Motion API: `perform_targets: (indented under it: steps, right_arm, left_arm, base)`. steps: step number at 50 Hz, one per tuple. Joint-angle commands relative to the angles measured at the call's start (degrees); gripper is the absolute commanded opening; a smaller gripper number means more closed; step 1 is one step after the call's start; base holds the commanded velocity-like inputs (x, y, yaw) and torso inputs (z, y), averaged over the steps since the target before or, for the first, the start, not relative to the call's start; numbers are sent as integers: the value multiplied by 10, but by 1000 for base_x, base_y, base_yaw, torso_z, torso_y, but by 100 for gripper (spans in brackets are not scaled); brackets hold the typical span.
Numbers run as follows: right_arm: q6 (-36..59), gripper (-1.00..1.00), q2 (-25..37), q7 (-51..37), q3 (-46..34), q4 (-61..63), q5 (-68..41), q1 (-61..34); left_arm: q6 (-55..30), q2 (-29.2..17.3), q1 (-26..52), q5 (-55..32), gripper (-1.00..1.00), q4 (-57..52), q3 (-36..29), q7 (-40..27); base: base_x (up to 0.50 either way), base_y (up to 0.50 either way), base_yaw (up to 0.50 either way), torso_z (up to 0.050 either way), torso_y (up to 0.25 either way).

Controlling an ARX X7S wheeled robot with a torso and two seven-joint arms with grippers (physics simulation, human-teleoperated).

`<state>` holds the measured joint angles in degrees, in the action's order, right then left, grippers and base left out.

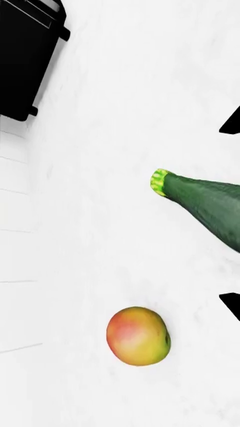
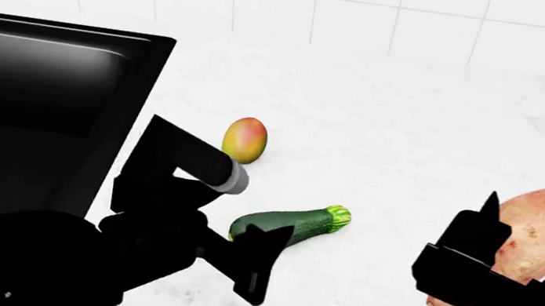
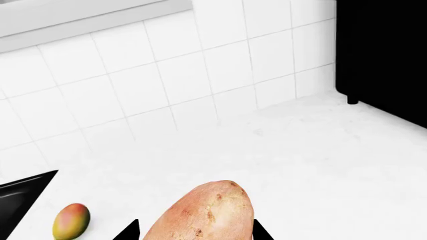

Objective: There is a mixed pile of frozen fruits and vegetables on the counter. Locate all the frozen vegetables and place the items in a bowl on the counter. Take all the frozen fruits and defrost them in a running sink.

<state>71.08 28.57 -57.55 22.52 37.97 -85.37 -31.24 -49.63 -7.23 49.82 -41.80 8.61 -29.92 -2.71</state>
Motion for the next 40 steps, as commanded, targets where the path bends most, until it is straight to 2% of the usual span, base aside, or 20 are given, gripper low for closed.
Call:
perform_targets:
  steps: [1,11,19,32,33,40]
  right_arm:
    - [0,-100,1,2,-6,2,-1,-3]
    - [-4,-100,5,-1,-7,1,-10,-3]
    - [-9,-100,10,-8,-3,3,-24,-3]
    - [-15,-100,13,-12,-5,5,-29,-2]
    - [-16,-100,13,-12,-6,5,-28,-2]
    - [-18,-100,14,-12,-9,6,-28,-1]
  left_arm:
    - [30,13,10,23,100,69,-24,19]
    - [70,33,23,39,100,137,-39,40]
    - [7,39,49,12,100,136,-36,13]
    - [3,33,57,9,100,130,-60,15]
    - [3,34,54,7,-100,126,-59,11]
    - [-5,27,51,-10,-100,90,-52,1]
  base:
    - [0,0,0,0,0]
    - [0,0,0,0,0]
    - [0,0,0,0,0]
    - [0,0,0,0,0]
    - [0,0,0,0,0]
    - [0,0,0,0,0]
